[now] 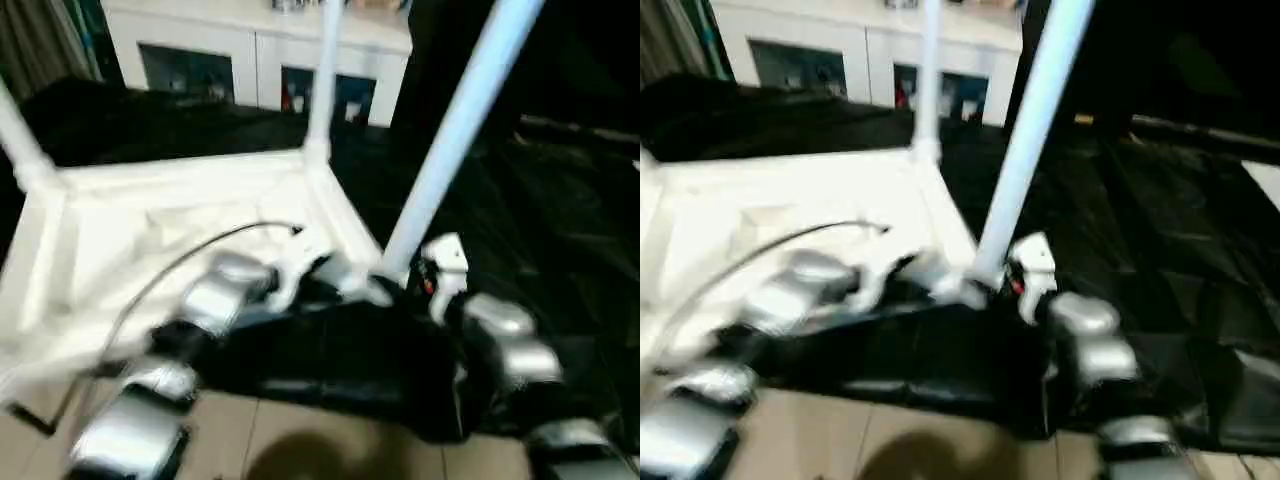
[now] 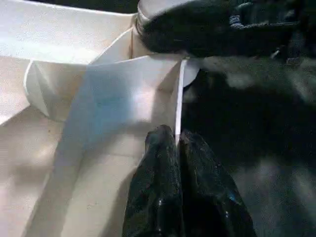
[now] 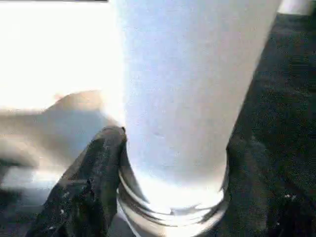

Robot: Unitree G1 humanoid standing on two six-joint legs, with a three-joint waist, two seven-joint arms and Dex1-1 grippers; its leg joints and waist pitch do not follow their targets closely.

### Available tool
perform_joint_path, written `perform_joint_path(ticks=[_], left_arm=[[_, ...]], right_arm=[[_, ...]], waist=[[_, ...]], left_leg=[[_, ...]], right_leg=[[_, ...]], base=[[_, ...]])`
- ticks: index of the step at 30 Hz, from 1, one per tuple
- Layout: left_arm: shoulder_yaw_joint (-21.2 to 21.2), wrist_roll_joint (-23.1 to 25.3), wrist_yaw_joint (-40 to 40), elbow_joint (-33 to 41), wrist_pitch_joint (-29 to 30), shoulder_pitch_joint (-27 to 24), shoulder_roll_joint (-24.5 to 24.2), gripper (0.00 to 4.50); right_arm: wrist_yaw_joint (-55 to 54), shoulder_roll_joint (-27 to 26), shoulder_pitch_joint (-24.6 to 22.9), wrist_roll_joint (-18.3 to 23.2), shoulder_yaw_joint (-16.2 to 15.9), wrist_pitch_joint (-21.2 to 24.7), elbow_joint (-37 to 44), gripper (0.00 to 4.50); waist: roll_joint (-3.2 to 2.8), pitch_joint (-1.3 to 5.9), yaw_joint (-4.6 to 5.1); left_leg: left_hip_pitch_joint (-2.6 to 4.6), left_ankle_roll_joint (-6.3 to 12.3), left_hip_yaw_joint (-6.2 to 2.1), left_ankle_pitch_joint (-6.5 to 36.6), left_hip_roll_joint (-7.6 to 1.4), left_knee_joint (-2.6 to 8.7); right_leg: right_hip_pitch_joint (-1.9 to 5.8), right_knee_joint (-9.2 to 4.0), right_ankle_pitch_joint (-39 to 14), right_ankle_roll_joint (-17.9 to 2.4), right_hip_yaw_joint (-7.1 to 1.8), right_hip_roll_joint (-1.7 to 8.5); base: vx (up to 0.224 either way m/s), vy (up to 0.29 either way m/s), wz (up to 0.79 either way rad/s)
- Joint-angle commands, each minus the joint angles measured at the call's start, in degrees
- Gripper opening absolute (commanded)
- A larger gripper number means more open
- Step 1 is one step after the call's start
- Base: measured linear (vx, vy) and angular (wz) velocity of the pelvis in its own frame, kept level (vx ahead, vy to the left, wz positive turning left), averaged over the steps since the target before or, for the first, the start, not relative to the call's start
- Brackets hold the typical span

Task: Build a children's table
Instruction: Rotate leg to tighten

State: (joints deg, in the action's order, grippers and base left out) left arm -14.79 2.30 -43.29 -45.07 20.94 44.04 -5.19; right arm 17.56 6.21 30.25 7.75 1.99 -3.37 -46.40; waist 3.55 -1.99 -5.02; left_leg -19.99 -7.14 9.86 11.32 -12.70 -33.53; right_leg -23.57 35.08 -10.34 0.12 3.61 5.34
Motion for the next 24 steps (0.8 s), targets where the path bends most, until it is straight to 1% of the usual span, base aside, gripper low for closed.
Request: perform_joint_path(ticks=[1,2,3,4,6,7,8,9,10,11,12,13,14,15,16,17,18,19,20,21,22,23,24], left_arm=[[3.9,-1.1,7.2,-3.7,-2.4,0.4,1.5,0.0],[3.9,-1.0,7.8,-4.2,-2.7,0.8,2.0,0.0],[3.8,-1.0,8.0,-4.6,-2.8,1.1,2.4,0.0],[3.8,-0.9,8.2,-5.3,-3.2,1.5,3.0,0.0],[3.5,-0.6,7.5,-5.7,-3.6,1.8,3.4,0.0],[3.2,-0.4,7.1,-5.8,-3.7,1.8,3.4,0.0],[3.2,-0.3,7.3,-6.8,-4.4,2.1,3.5,0.0],[3.2,-0.3,7.3,-6.8,-4.4,2.1,3.5,0.0],[3.1,-0.2,7.2,-7.5,-4.9,2.2,3.4,0.0],[3.1,-0.2,7.3,-8.2,-5.4,2.4,3.3,0.0],[3.0,-0.2,7.3,-8.5,-5.7,2.4,3.1,0.0],[3.0,-0.2,7.0,-8.2,-5.7,2.0,2.6,0.0],[3.0,-0.2,6.8,-7.8,-5.6,1.8,2.3,0.0],[3.0,-0.2,6.7,-7.6,-5.6,1.7,2.1,0.0],[2.9,-0.3,5.9,-6.8,-5.4,1.1,1.5,0.0],[2.9,-0.3,5.9,-6.8,-5.4,1.1,1.5,0.0],[2.8,-0.3,4.9,-6.2,-5.6,0.7,1.0,0.0],[2.6,-0.3,3.9,-5.4,-5.5,0.2,0.5,0.0],[2.2,-0.3,2.2,-3.8,-5.1,-0.8,-0.6,0.0],[2.2,-0.3,2.2,-3.8,-5.1,-0.8,-0.6,0.0],[1.8,-0.2,0.7,-2.5,-4.9,-1.5,-1.5,0.0],[1.5,-0.4,-1.1,-1.2,-4.8,-2.3,-2.4,0.0],[1.3,-0.5,-2.3,-0.3,-4.5,-2.8,-3.1,0.0]], right_arm=[[-7.4,-1.7,0.2,-0.3,2.3,0.5,-3.8,2.66],[-8.0,-2.3,0.7,0.0,2.5,0.4,-4.2,2.66],[-7.9,-2.8,1.2,0.0,2.3,0.1,-4.4,2.66],[-7.3,-3.3,2.0,-0.5,1.8,-0.4,-4.8,2.66],[-5.6,-3.7,2.7,-1.0,1.0,-1.4,-4.9,2.66],[-4.6,-3.8,2.8,-0.9,1.0,-1.8,-4.6,2.66],[-4.8,-4.0,3.0,-0.8,1.1,-2.2,-4.8,2.66],[-4.8,-4.0,3.0,-0.8,1.1,-2.2,-4.8,2.66],[-4.6,-4.0,2.9,-0.7,1.2,-2.6,-4.6,2.66],[-4.3,-3.8,2.8,-0.2,1.6,-3.2,-4.2,2.66],[-4.1,-3.7,2.7,0.1,1.9,-3.6,-4.0,3.01],[-2.7,-3.4,2.3,0.4,1.8,-3.8,-3.3,3.35],[-2.0,-3.0,2.1,0.7,1.9,-3.8,-2.5,3.35],[-1.6,-2.8,1.9,0.8,1.9,-3.8,-2.2,3.45],[0.3,-1.7,1.2,1.2,1.7,-3.0,-0.3,3.57],[0.3,-1.7,1.2,1.2,1.7,-3.0,-0.3,3.57],[2.2,-0.7,0.7,1.5,1.5,-2.0,1.2,3.69],[4.6,0.6,-0.1,1.3,0.8,-1.2,2.7,3.77],[9.7,3.3,-1.7,1.6,-0.3,0.6,5.6,3.77],[9.7,3.3,-1.7,1.6,-0.3,0.6,5.6,3.77],[13.6,5.2,-2.9,2.1,-1.1,1.8,7.7,3.77],[18.0,7.3,-4.2,2.9,-1.8,2.8,9.9,3.77],[21.1,8.8,-5.1,3.6,-2.1,3.6,11.5,3.77]], waist=[[0.16,3.03,0.09],[0.16,3.03,0.09],[0.07,3.09,0.0],[-0.07,3.11,-0.06],[-0.02,3.16,-0.05],[0.13,3.12,-0.16],[0.1,3.08,-0.13],[0.05,3.02,-0.14],[0.29,2.98,-0.2],[0.23,2.94,-0.23],[0.22,2.89,-0.23],[0.66,2.91,-0.32],[0.57,2.9,-0.35],[0.53,2.83,-0.35],[0.52,2.84,-0.29],[0.64,2.86,-0.07],[0.6,2.87,0.05],[0.81,2.99,0.16],[0.81,2.92,0.09],[0.95,2.93,-0.09],[0.97,2.9,-0.05],[1.0,2.99,-0.11],[1.16,2.84,-0.17]], left_leg=[[-0.26,1.14,0.59,9.8,0.26,4.13],[-0.26,1.14,0.59,9.8,0.26,4.13],[-0.3,1.62,0.6,9.1,0.28,4.09],[-0.51,2.63,0.62,8.1,0.28,4.03],[-0.61,3.13,0.64,7.5,0.3,3.99],[-0.58,3.86,0.68,7.3,0.25,3.95],[-0.57,4.0,0.67,7.3,0.21,3.96],[-0.47,4.12,0.73,8.0,0.26,4.01],[-0.43,4.13,0.74,8.5,0.2,4.04],[-0.41,4.14,0.73,8.7,0.17,4.09],[-0.44,4.14,0.73,9.0,0.18,4.12],[-0.36,4.27,0.79,9.3,0.13,4.08],[-0.44,4.34,0.76,9.2,0.13,4.08],[-0.68,4.6,0.73,9.1,0.14,4.14],[-0.81,4.74,0.61,9.0,0.11,4.18],[-0.99,4.78,0.58,8.6,0.15,4.16],[-1.08,4.65,0.48,8.4,0.1,4.24],[-0.88,4.8,0.59,7.5,0.1,4.03],[-0.82,5.0,0.57,7.3,0.06,4.06],[-0.96,5.98,0.6,6.0,-0.02,3.84],[-1.0,6.65,0.66,5.4,0.1,3.83],[-0.97,6.82,0.7,5.0,0.07,3.73],[-1.04,7.41,0.66,5.5,0.07,3.77]], right_leg=[[2.75,-4.4,-15.0,-8.7,-2.0,2.0],[2.75,-4.4,-15.0,-8.7,-2.0,2.0],[2.87,-4.27,-12.7,-9.0,-1.95,1.89],[3.07,-4.01,-9.7,-9.7,-1.93,1.9],[3.22,-3.92,-8.6,-10.2,-1.86,1.87],[3.24,-3.92,-8.5,-10.5,-1.88,2.0],[3.25,-3.93,-8.5,-10.6,-1.89,2.03],[3.13,-4.14,-9.7,-10.4,-1.87,1.99],[3.11,-4.19,-10.9,-10.3,-1.87,2.07],[3.09,-4.27,-11.4,-10.2,-1.88,2.1],[3.06,-4.36,-12.0,-10.0,-1.88,2.1],[3.01,-4.45,-12.9,-9.6,-1.9,2.15],[3.05,-4.37,-13.0,-9.7,-1.89,2.19],[3.18,-4.45,-13.2,-9.4,-1.87,2.21],[3.29,-4.46,-13.4,-8.9,-1.82,2.28],[3.4,-4.4,-13.1,-8.7,-1.83,2.22],[3.48,-4.34,-13.2,-8.7,-1.79,2.26],[3.3,-4.28,-12.4,-9.1,-1.81,2.2],[3.37,-4.27,-11.8,-9.4,-1.78,2.14],[3.6,-3.99,-9.1,-9.9,-1.86,2.13],[3.65,-3.92,-7.7,-10.5,-1.82,1.96],[3.66,-3.8,-7.1,-10.7,-1.87,2.02],[3.76,-3.89,-7.2,-10.9,-1.8,2.02]], base=[[0.0,0.0,0.0],[0.0,0.0,0.0],[0.0,0.0,0.0],[0.0,0.0,0.0],[0.0,0.0,0.0],[0.0,0.0,0.0],[0.0,0.0,0.0],[0.0,0.0,0.0],[0.0,0.0,0.0],[0.0,0.0,0.0],[0.0,0.0,0.0],[0.0,0.0,0.0],[0.0,0.0,0.0],[0.0,0.0,0.0],[0.0,0.0,0.0],[0.0,0.0,0.0],[0.0,0.0,0.0],[0.0,0.0,0.0],[0.0,0.0,0.0],[0.0,0.0,0.0],[0.0,0.0,0.0],[0.0,0.0,0.0],[0.0,0.0,0.0]])
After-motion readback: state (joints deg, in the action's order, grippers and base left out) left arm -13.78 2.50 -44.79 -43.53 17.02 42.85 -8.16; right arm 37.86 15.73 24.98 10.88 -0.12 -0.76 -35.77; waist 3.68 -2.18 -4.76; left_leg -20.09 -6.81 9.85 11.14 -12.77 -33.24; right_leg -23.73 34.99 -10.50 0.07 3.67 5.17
